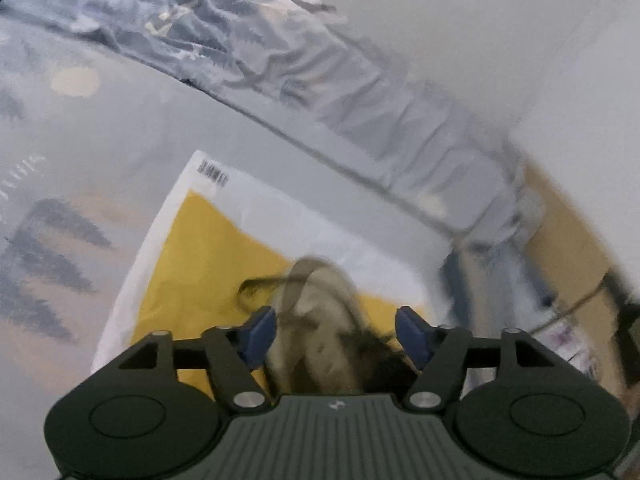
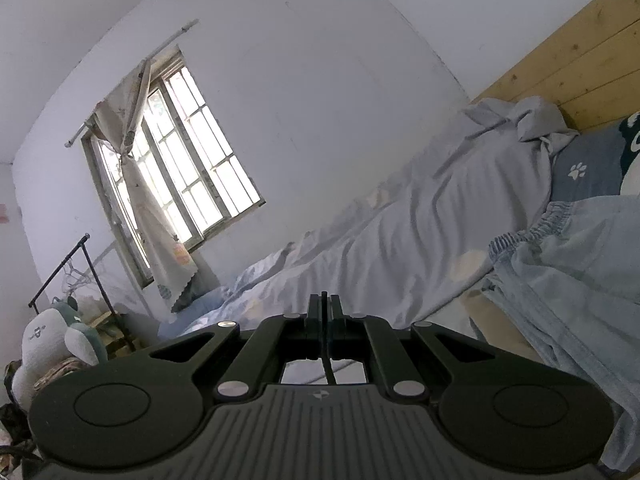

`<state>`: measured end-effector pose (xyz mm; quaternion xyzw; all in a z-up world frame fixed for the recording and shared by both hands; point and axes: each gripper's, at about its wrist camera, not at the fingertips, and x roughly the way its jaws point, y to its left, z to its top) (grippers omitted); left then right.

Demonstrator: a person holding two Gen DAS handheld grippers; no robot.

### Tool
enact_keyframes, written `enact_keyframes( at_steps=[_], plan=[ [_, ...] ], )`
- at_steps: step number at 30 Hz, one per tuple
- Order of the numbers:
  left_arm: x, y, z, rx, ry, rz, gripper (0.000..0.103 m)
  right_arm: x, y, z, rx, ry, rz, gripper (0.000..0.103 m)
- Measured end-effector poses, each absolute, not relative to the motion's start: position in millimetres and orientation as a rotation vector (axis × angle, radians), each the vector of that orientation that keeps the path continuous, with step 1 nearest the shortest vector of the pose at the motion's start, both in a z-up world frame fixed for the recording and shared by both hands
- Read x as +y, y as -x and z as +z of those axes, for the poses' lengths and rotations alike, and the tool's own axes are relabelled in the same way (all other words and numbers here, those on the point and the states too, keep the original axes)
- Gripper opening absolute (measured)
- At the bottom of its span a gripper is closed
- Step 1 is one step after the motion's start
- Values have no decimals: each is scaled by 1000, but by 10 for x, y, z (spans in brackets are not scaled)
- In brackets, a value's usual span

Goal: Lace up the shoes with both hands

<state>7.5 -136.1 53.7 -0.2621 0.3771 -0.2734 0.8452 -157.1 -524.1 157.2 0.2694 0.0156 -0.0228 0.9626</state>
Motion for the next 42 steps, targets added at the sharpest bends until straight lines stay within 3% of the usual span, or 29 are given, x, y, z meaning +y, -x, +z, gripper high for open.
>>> enact_keyframes(
  at_steps=[7,12,42],
  plan=[
    [-1261,-572,148,936,901,-664,90,-5087,1561,1570,42,-519,-20,2],
    [-1309,-745,-169,982,1036,-682,90,-5005,1534,1543,60,-507,-6,2],
    [-1448,-920,-363,865,1345,-777,98,-5208,1803,1566,38,-428,-168,2]
  ],
)
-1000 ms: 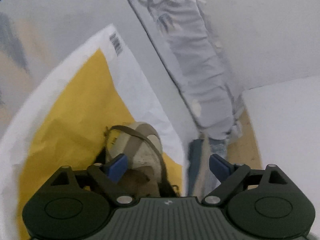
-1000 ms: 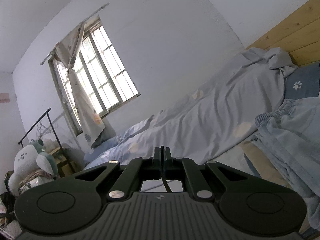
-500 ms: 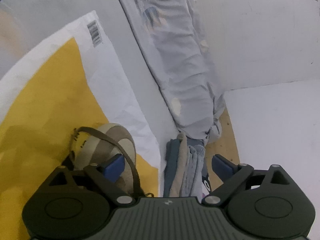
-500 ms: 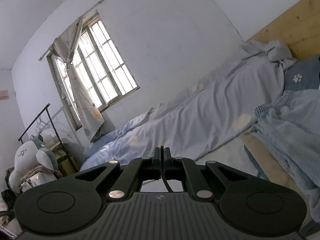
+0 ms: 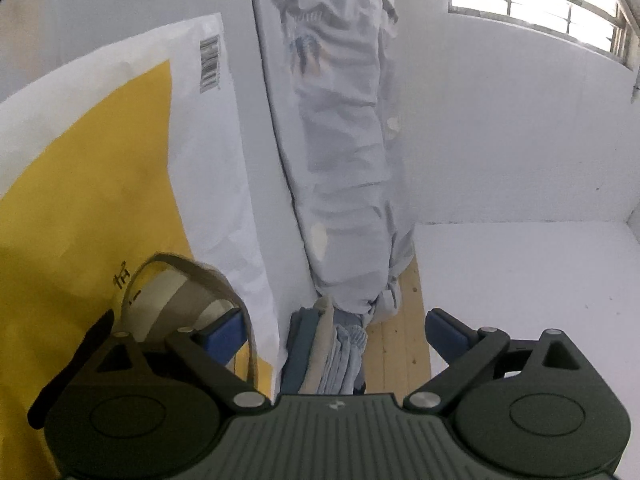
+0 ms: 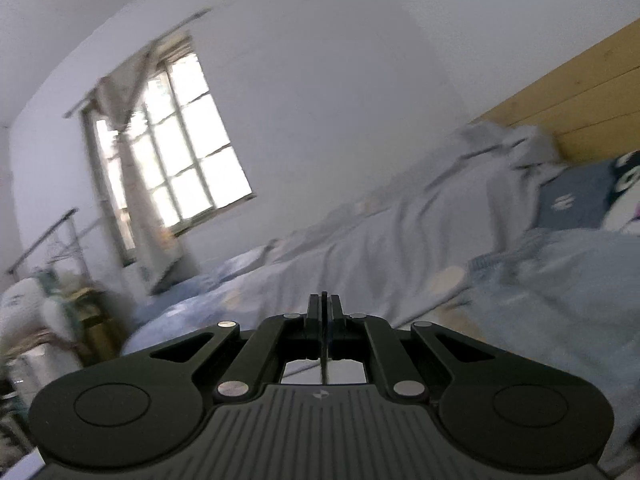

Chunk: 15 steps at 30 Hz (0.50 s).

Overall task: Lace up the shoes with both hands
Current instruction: 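Bring the right gripper back down to the lace at the shoe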

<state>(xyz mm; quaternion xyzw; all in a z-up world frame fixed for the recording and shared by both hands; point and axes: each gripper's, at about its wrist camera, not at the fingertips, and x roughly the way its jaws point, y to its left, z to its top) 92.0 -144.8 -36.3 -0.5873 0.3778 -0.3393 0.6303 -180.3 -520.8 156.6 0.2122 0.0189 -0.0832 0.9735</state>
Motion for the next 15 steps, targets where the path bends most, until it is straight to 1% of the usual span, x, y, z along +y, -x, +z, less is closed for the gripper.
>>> enact_keyframes(
  at_steps=[3,6,8,10,11,12,13,15],
  plan=[
    [-1419,-892,-349,844,1361,-762,98,-5458,1837,1470,73,-477,-263,2],
    [-1418,-858,-292,810,1352,-777,98,-5576,1689,1230,215,-505,-286,2],
    [-1441,-856,-257,796,1349,-800,98,-5573,1600,1057,298,-505,-317,5],
    [-1464,-851,-227,784,1344,-816,98,-5530,1526,933,372,-486,-336,17],
    [-1469,-843,-210,775,1343,-825,98,-5487,1524,923,381,-465,-355,38],
    [-1473,-835,-194,765,1342,-835,98,-5446,1528,917,381,-449,-365,48],
    [-1476,-827,-173,760,1335,-841,98,-5405,1548,930,361,-449,-350,50],
    [-1467,-787,-124,749,1309,-843,98,-5308,1571,978,321,-468,-280,57]
  ],
)
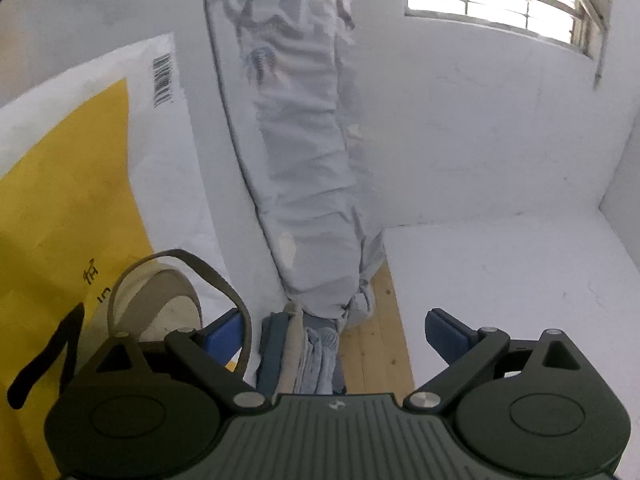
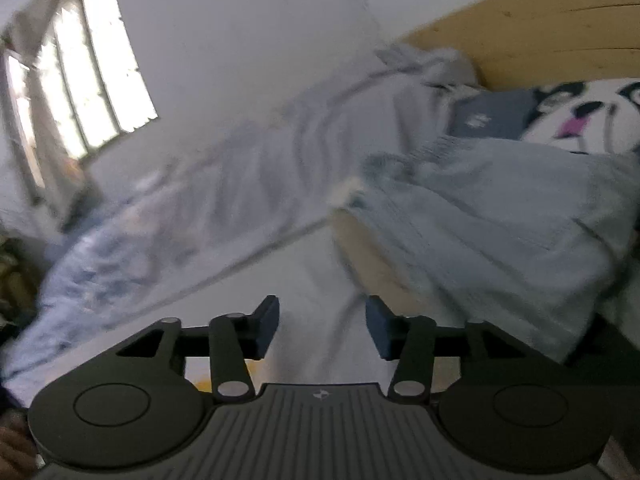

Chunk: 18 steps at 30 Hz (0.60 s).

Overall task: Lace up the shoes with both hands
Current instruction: 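Bring the right gripper back down to the lace at the shoe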

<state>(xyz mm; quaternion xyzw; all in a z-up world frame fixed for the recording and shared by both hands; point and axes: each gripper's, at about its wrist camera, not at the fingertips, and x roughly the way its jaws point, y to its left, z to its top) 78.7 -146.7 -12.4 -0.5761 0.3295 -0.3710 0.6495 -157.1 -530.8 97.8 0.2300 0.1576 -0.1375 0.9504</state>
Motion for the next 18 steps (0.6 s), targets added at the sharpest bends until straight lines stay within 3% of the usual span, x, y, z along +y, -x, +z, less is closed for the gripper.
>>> enact_keyframes(
  at_steps=[3,10,18],
  plan=[
    [-1422,-664,-70,718,1270,-819,98,-5144,1562,939,293,-563,-120,69],
    [-1320,-395,55,629,1189,-770,98,-4805,1332,516,464,-810,80,69],
    [-1242,-235,51,625,1186,-739,98,-4826,991,143,537,-1027,99,68]
  ],
)
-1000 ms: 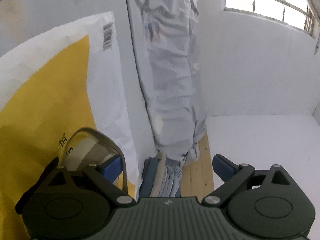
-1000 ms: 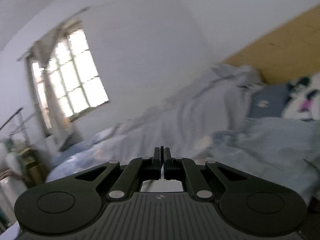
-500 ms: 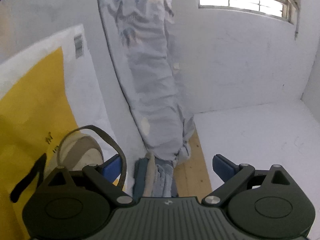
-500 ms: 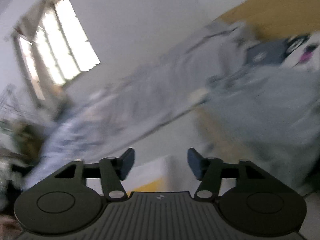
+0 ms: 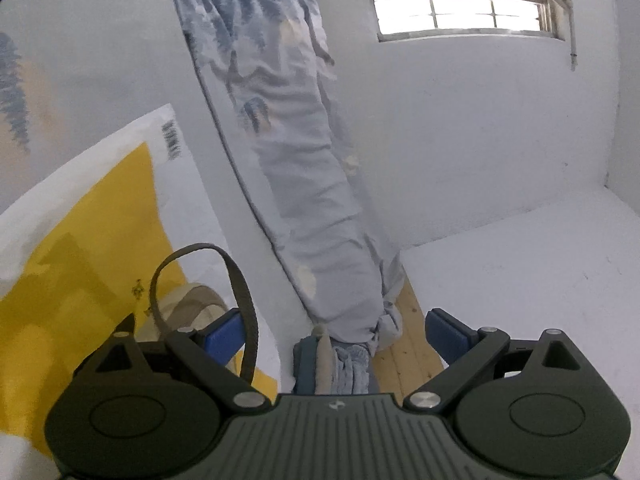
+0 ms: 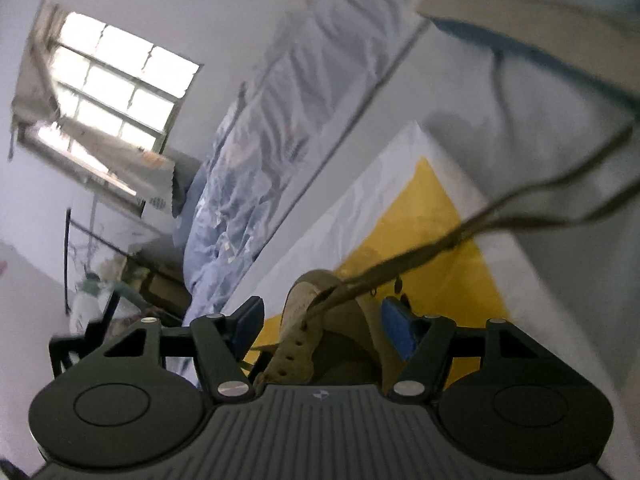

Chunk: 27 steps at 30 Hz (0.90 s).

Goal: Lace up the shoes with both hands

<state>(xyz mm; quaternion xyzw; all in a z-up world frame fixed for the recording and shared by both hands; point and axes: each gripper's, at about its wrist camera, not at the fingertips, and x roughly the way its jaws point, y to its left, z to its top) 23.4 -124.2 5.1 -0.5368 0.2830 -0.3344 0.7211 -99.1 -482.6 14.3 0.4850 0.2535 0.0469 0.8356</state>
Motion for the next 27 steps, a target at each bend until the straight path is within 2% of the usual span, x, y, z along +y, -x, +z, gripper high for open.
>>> enact_keyframes(
  at_steps=[2,7,11,13,18,27],
  plan=[
    [-1241,-215,36,633,1186,-739,98,-4806,885,82,551,-1054,103,68],
    [-1216,-193,-12,642,1174,-735,98,-4711,734,108,544,-1009,106,55],
    [-1192,-188,-53,651,1190,-742,98,-4644,709,97,554,-987,84,28],
    [-1187,-204,-69,655,1201,-743,98,-4625,724,96,552,-980,82,24],
    [-1198,-275,-160,690,1231,-730,98,-4566,738,160,523,-922,103,3],
    [-1176,-426,-301,721,1263,-701,98,-4402,800,337,487,-729,93,2]
  ],
)
